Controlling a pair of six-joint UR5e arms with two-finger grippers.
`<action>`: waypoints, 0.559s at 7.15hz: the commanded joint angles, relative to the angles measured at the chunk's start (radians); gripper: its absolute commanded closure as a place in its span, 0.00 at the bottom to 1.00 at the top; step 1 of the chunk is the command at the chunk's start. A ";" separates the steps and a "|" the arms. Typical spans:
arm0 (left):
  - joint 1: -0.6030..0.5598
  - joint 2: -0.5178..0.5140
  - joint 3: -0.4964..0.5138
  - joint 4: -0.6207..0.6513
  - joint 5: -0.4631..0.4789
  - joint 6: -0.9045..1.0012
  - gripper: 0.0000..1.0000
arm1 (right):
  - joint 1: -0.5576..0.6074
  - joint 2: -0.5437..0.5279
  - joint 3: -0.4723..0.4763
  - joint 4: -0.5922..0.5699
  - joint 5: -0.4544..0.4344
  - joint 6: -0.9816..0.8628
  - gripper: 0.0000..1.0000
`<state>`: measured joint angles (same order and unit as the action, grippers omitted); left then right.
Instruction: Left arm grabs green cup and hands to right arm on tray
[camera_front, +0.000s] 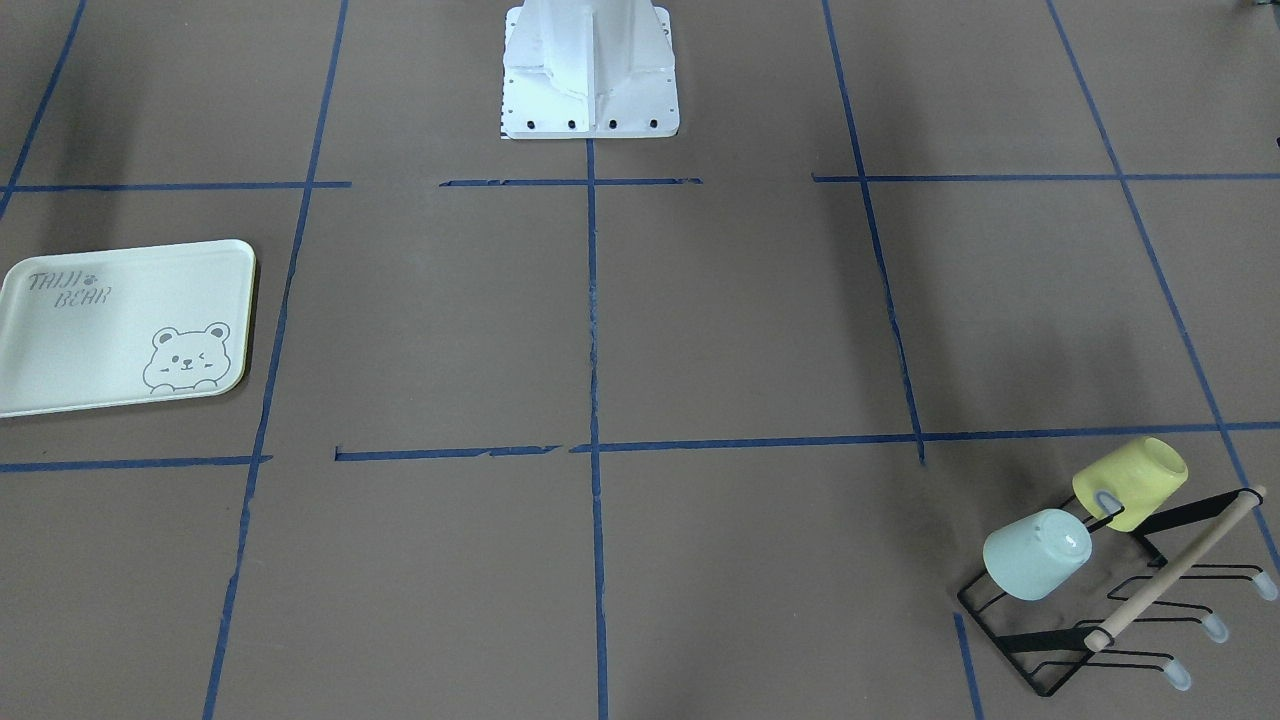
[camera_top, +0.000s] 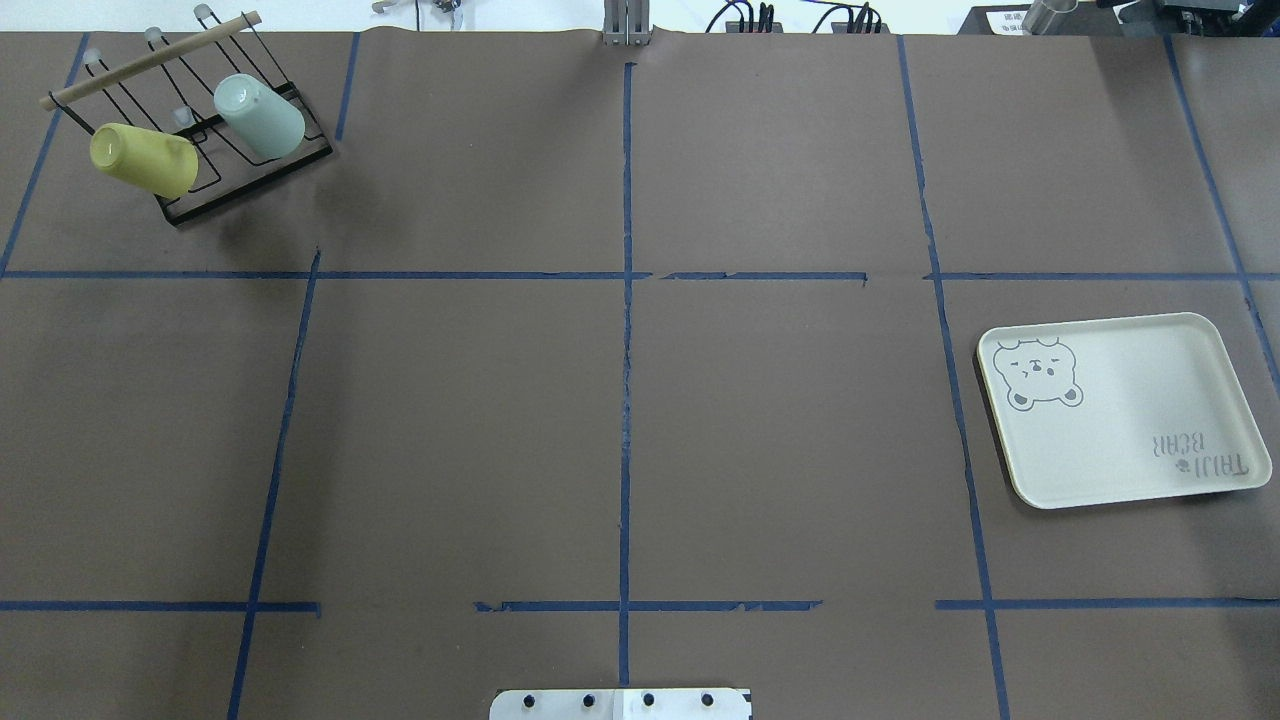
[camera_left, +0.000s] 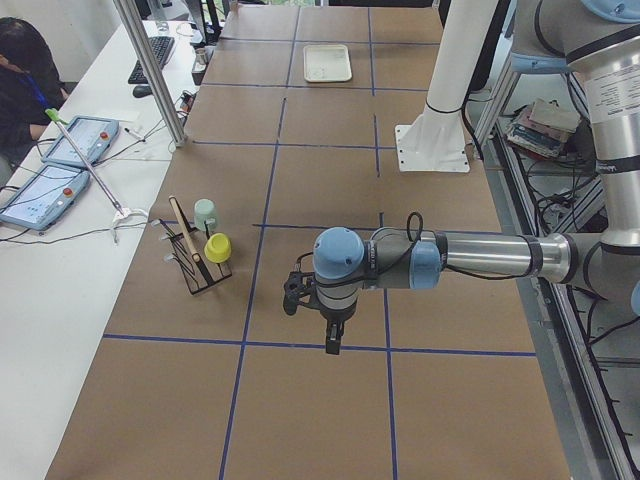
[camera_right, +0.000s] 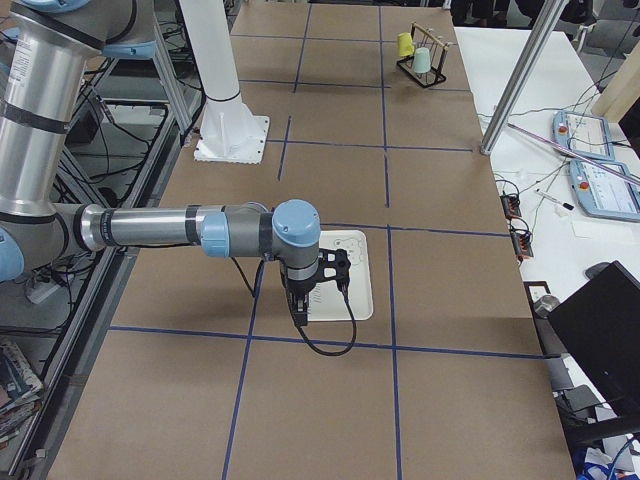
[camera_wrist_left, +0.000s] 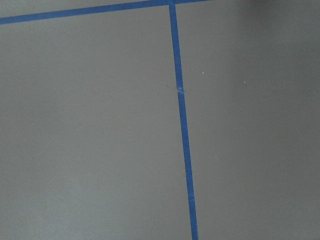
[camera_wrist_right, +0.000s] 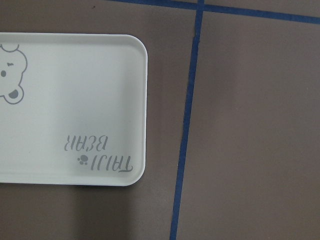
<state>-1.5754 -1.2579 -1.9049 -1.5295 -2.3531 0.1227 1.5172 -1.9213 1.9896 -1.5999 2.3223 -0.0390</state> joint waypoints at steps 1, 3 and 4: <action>0.000 0.000 -0.002 -0.009 0.000 -0.002 0.00 | 0.000 0.004 0.000 0.001 0.002 -0.001 0.00; 0.002 -0.011 0.006 -0.011 0.003 -0.005 0.00 | 0.000 0.014 0.000 0.000 0.002 0.001 0.00; 0.003 -0.029 0.000 -0.015 -0.003 -0.008 0.00 | 0.000 0.016 0.000 0.001 0.002 -0.001 0.00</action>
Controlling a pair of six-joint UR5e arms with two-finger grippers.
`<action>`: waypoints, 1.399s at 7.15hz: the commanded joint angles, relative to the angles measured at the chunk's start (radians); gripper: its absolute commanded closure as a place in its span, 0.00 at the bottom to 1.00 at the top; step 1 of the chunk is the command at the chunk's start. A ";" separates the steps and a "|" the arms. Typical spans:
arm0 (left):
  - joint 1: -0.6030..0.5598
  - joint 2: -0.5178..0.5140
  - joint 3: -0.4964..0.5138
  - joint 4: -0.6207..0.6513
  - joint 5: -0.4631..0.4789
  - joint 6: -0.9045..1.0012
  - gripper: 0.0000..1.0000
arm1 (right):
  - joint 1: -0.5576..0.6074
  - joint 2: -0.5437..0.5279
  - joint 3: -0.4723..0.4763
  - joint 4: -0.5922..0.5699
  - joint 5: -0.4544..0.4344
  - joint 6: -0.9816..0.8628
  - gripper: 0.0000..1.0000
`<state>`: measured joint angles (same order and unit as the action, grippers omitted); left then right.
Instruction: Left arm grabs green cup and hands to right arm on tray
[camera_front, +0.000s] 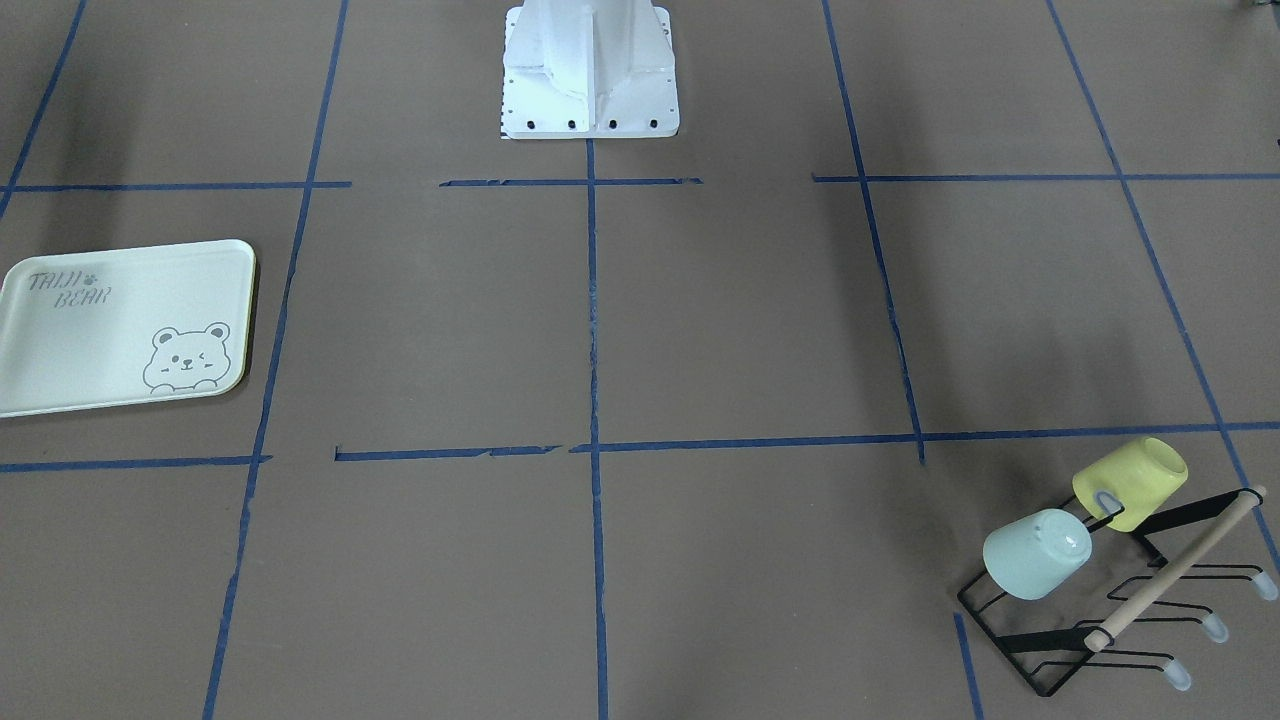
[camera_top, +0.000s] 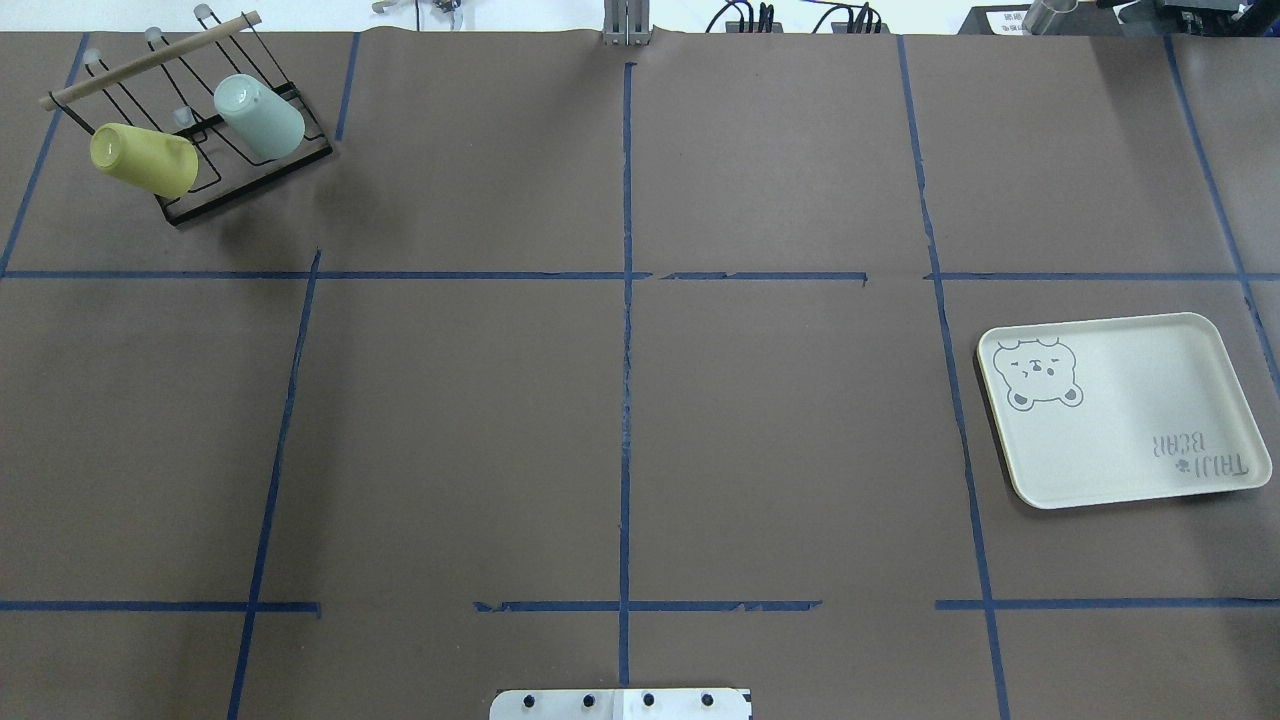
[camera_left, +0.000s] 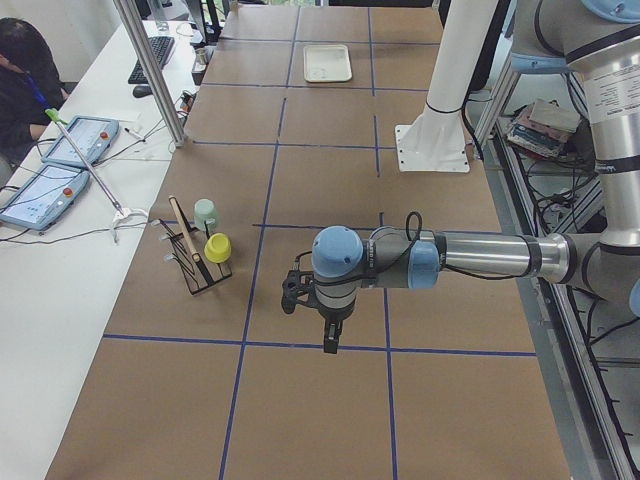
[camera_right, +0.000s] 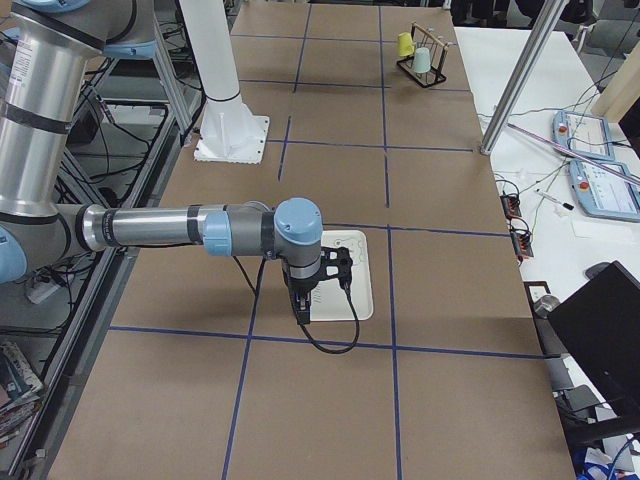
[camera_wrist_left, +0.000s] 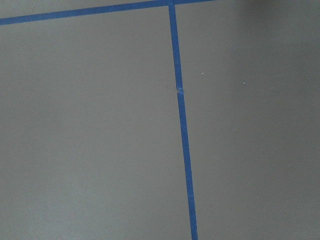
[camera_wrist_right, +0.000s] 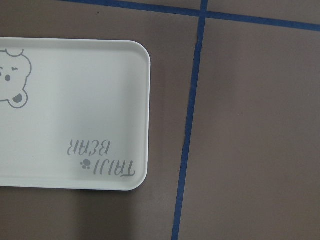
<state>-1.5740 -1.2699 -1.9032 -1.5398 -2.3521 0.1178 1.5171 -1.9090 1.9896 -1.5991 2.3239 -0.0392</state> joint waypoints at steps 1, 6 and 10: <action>0.002 -0.099 0.006 -0.022 -0.007 0.000 0.00 | 0.000 0.008 0.000 0.001 0.000 -0.001 0.00; 0.072 -0.444 0.072 -0.103 -0.007 -0.309 0.00 | 0.002 0.010 0.005 -0.001 0.002 -0.001 0.00; 0.262 -0.624 0.105 -0.197 0.147 -0.684 0.00 | 0.000 0.010 0.005 -0.001 0.002 -0.001 0.00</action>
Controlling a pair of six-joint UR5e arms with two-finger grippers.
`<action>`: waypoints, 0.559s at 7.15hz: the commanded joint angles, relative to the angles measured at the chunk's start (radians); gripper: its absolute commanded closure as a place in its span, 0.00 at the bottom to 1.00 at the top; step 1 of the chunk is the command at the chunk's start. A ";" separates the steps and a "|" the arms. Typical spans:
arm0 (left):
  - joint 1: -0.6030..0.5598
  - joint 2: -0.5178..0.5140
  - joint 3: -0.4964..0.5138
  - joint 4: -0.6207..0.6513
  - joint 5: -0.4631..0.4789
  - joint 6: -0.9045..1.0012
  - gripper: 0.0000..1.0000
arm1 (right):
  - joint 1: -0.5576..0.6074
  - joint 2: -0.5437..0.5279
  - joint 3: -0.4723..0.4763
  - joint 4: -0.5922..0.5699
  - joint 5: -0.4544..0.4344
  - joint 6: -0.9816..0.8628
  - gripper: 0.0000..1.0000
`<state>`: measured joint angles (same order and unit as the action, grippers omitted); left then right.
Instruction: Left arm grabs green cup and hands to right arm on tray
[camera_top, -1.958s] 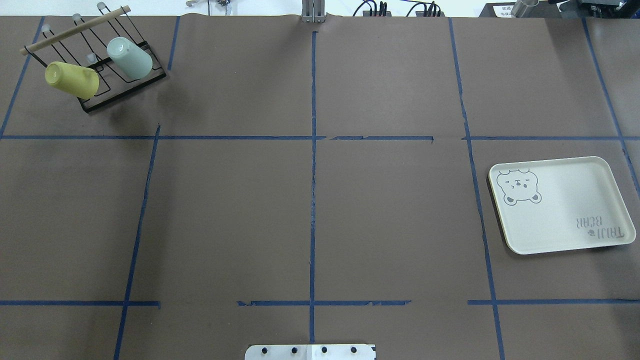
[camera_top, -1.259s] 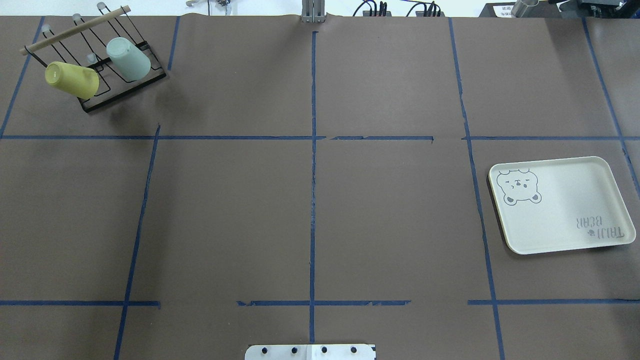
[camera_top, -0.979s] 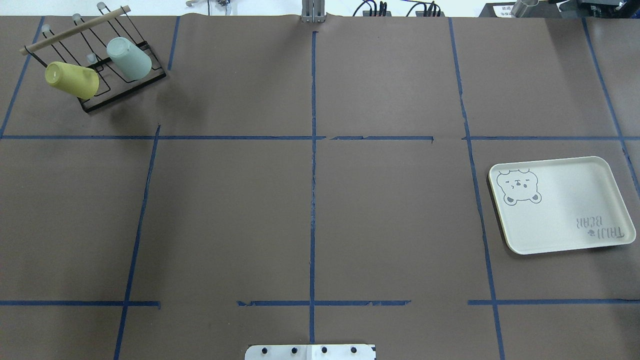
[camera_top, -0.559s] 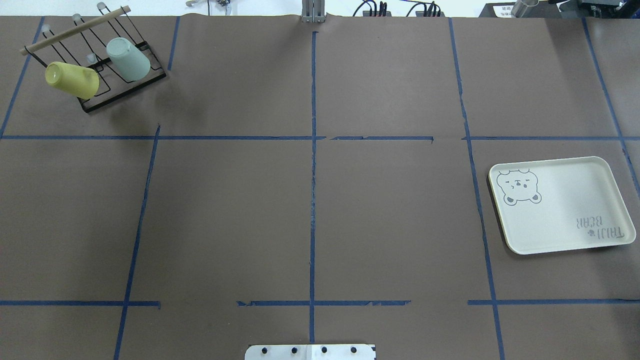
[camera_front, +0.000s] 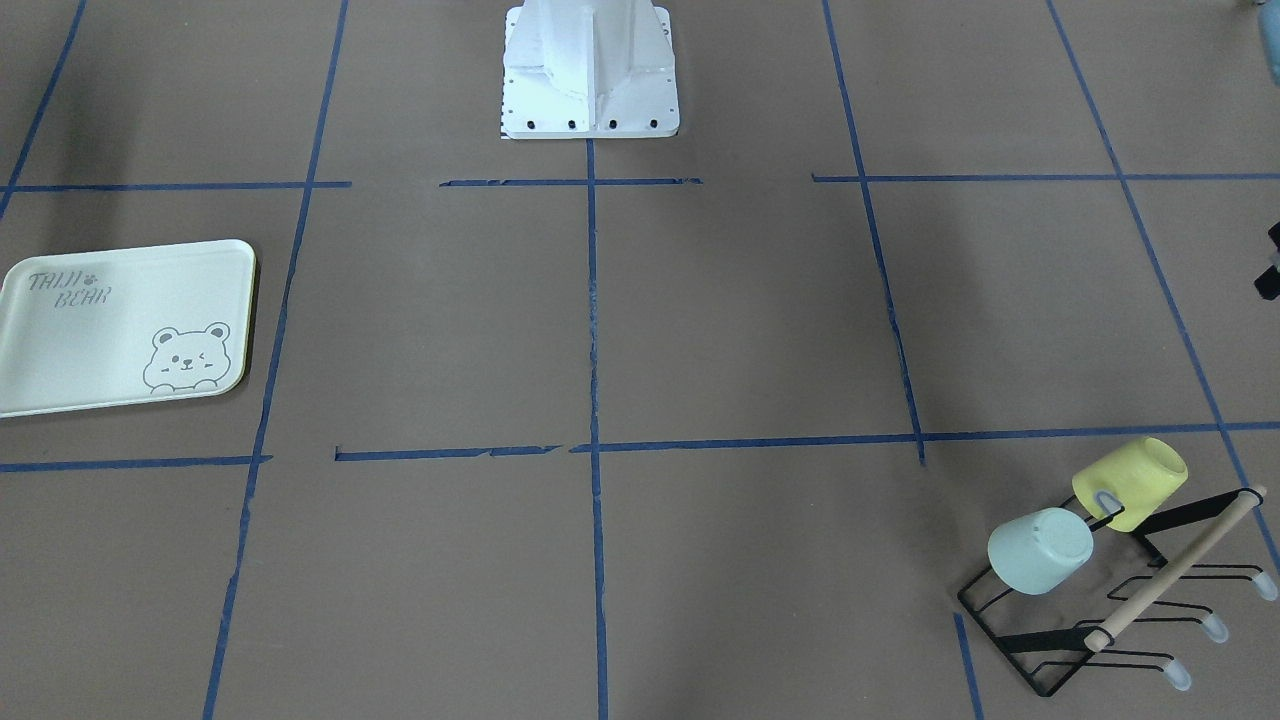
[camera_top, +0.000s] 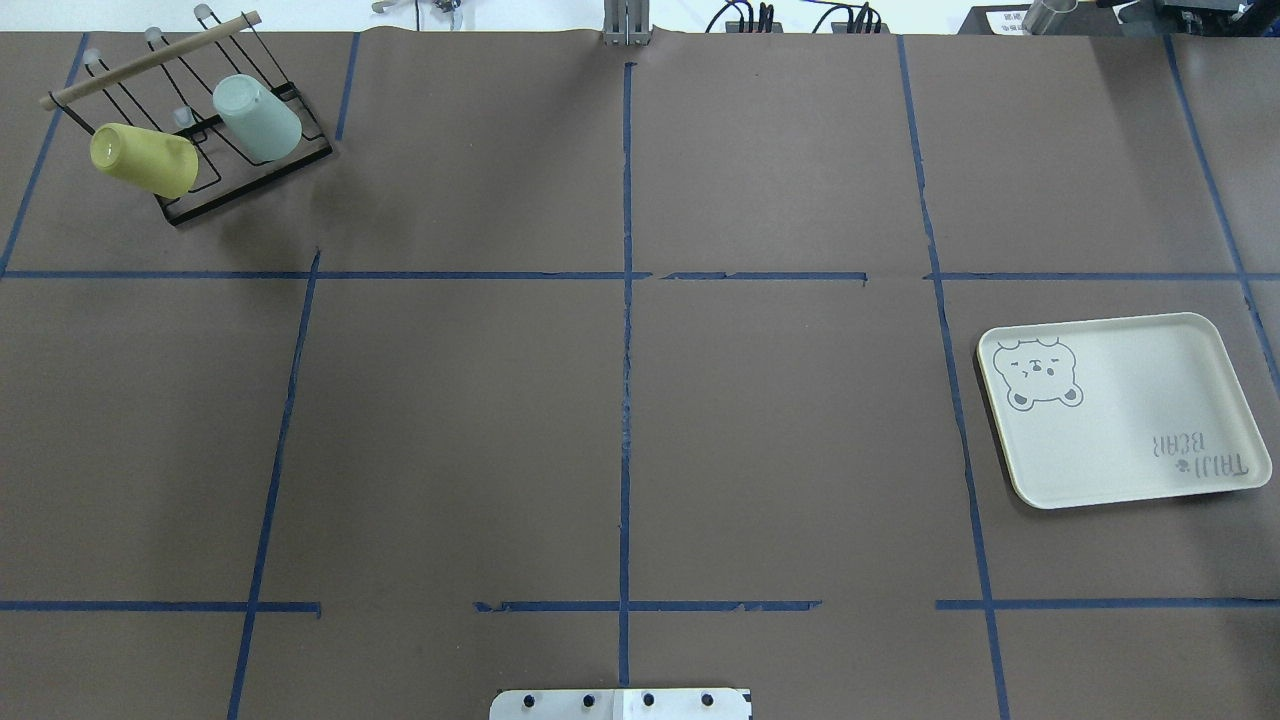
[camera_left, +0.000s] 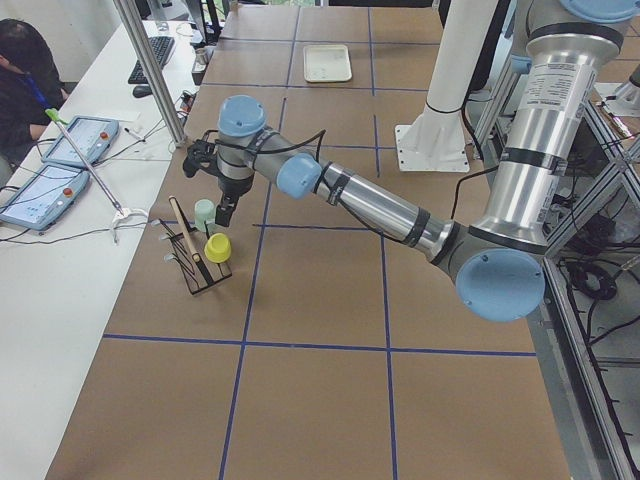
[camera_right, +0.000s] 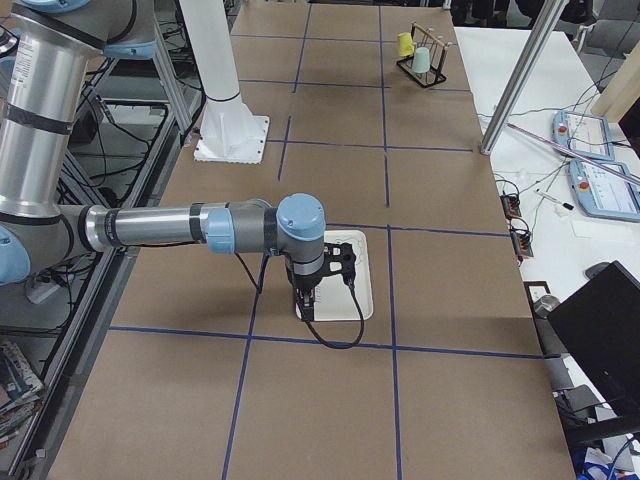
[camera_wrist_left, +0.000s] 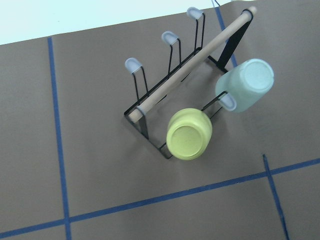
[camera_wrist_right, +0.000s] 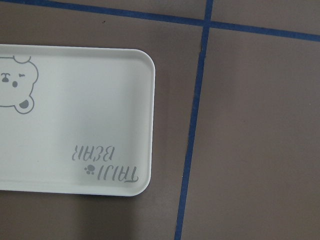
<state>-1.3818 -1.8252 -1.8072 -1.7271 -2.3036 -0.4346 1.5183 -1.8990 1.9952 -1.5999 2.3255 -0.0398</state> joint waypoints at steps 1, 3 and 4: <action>0.171 -0.119 0.031 -0.014 0.248 -0.232 0.00 | 0.000 0.000 0.001 0.000 0.000 0.000 0.00; 0.245 -0.185 0.211 -0.198 0.345 -0.292 0.00 | 0.000 0.000 0.001 0.000 0.000 0.000 0.00; 0.251 -0.218 0.324 -0.310 0.346 -0.340 0.00 | 0.000 0.000 0.001 0.000 0.000 0.000 0.00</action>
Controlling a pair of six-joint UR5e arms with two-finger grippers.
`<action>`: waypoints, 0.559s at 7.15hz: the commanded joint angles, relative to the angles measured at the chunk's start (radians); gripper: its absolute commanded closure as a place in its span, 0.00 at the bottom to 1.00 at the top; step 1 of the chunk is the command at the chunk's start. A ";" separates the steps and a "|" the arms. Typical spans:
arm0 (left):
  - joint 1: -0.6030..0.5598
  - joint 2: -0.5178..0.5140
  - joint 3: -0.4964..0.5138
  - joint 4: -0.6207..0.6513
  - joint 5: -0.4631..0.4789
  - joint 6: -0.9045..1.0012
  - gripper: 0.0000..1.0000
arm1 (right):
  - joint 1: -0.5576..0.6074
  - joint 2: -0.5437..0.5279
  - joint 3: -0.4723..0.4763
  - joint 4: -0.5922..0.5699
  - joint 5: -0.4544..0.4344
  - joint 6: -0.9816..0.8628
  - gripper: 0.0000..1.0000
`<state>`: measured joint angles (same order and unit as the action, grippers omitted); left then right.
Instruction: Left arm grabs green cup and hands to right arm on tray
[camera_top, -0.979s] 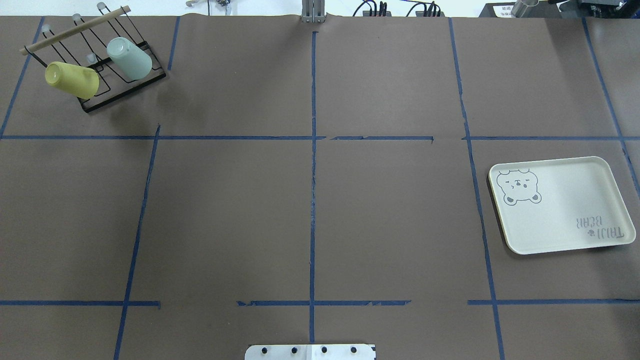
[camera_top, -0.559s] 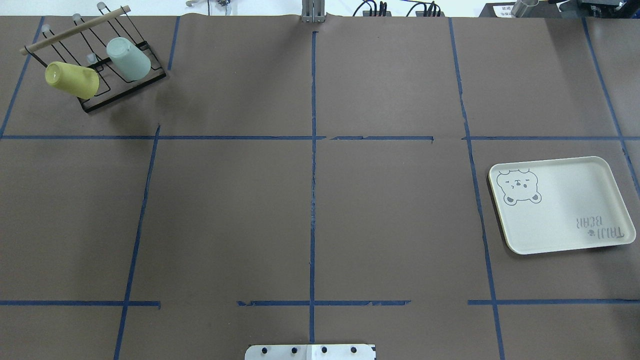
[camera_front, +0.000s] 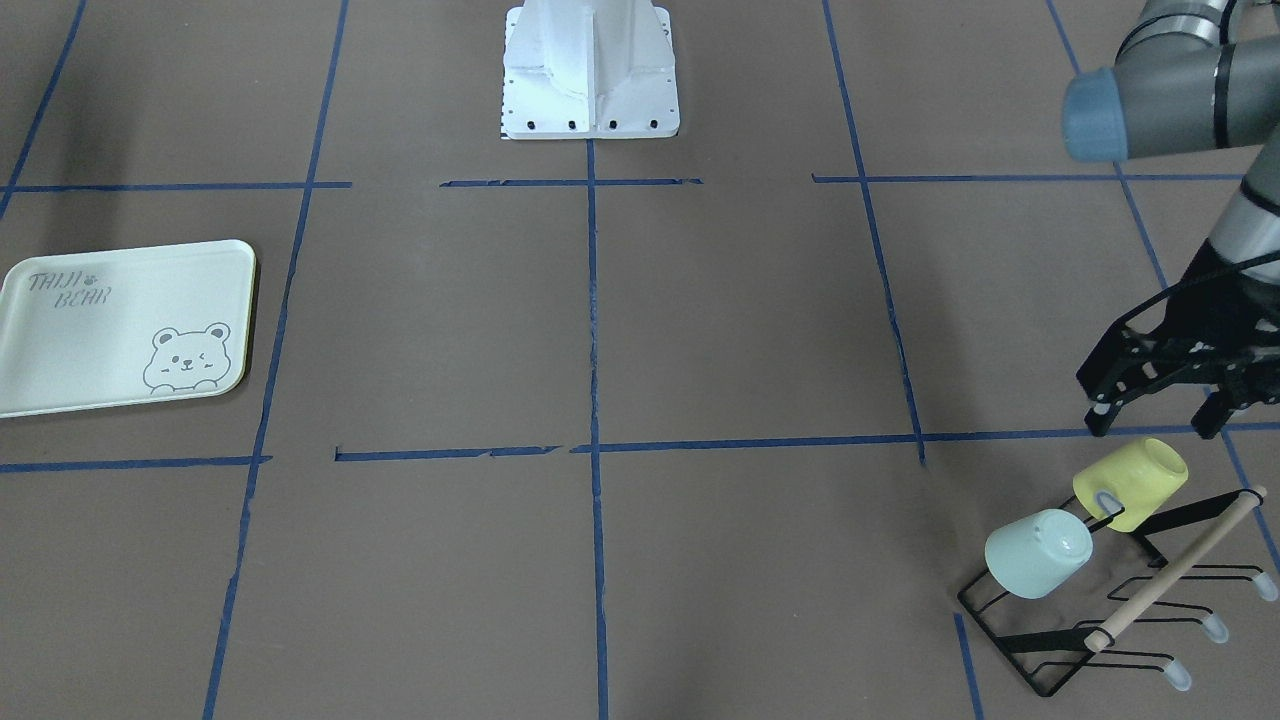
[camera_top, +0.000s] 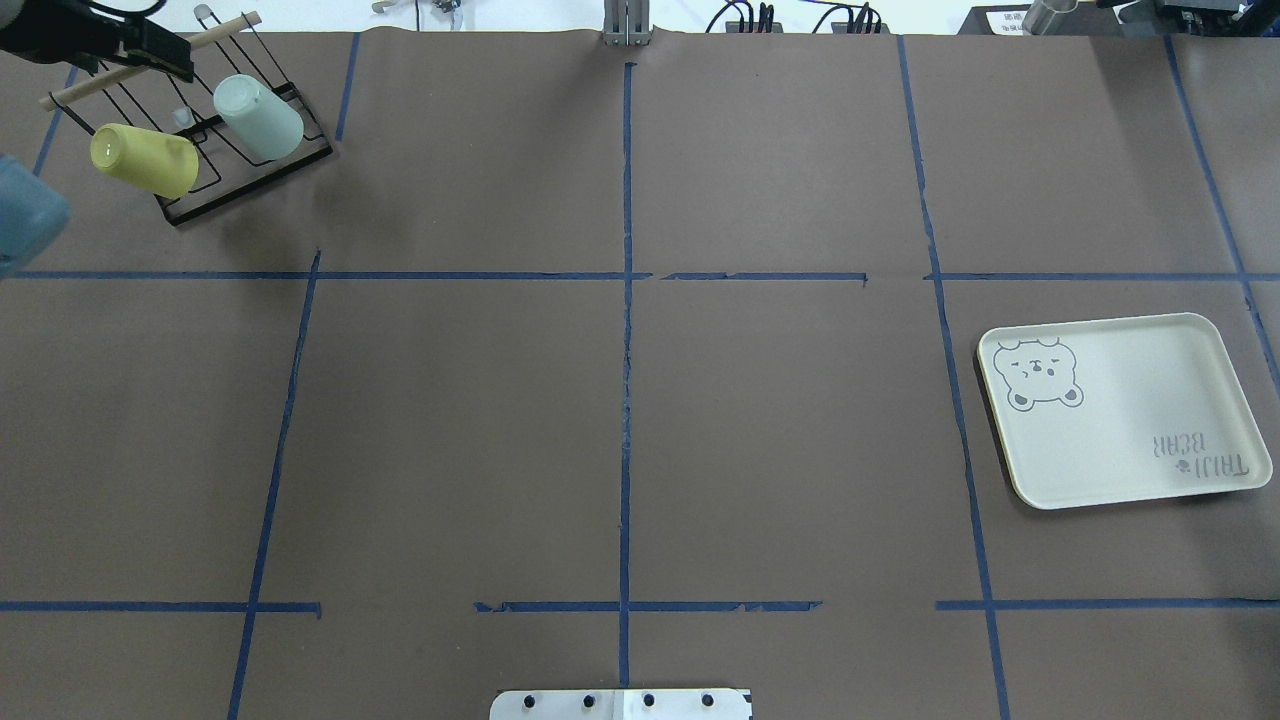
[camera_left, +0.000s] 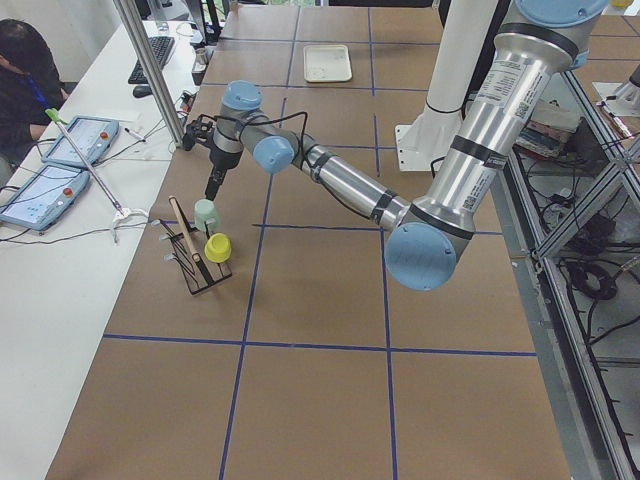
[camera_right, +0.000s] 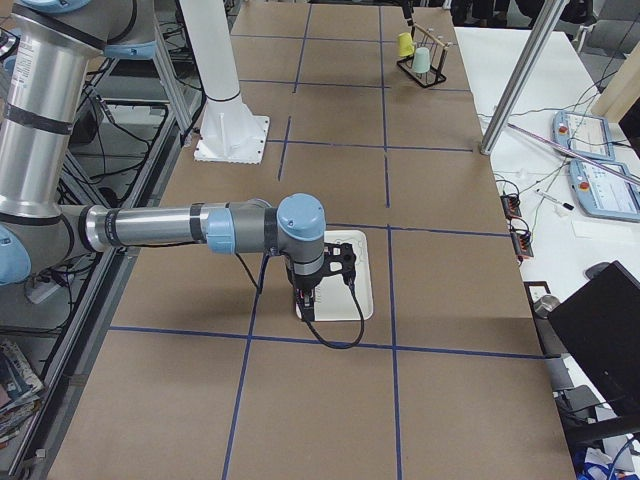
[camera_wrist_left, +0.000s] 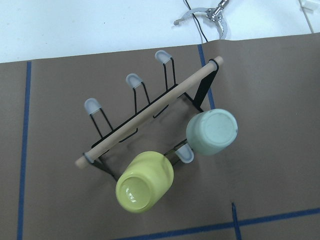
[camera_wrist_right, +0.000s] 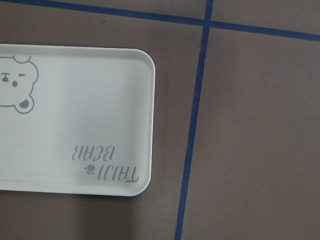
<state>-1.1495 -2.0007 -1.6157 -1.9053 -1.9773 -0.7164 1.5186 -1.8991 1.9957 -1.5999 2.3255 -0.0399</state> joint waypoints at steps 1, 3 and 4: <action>0.028 -0.053 0.184 -0.168 0.028 -0.073 0.00 | 0.000 0.000 0.000 0.000 0.000 0.002 0.00; 0.083 -0.075 0.204 -0.169 0.138 -0.077 0.00 | 0.000 0.000 0.000 0.000 0.000 0.002 0.00; 0.102 -0.085 0.229 -0.173 0.146 -0.092 0.00 | 0.000 0.000 0.000 0.000 0.000 0.002 0.00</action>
<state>-1.0742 -2.0744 -1.4120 -2.0716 -1.8570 -0.7951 1.5186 -1.8991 1.9957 -1.5999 2.3255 -0.0384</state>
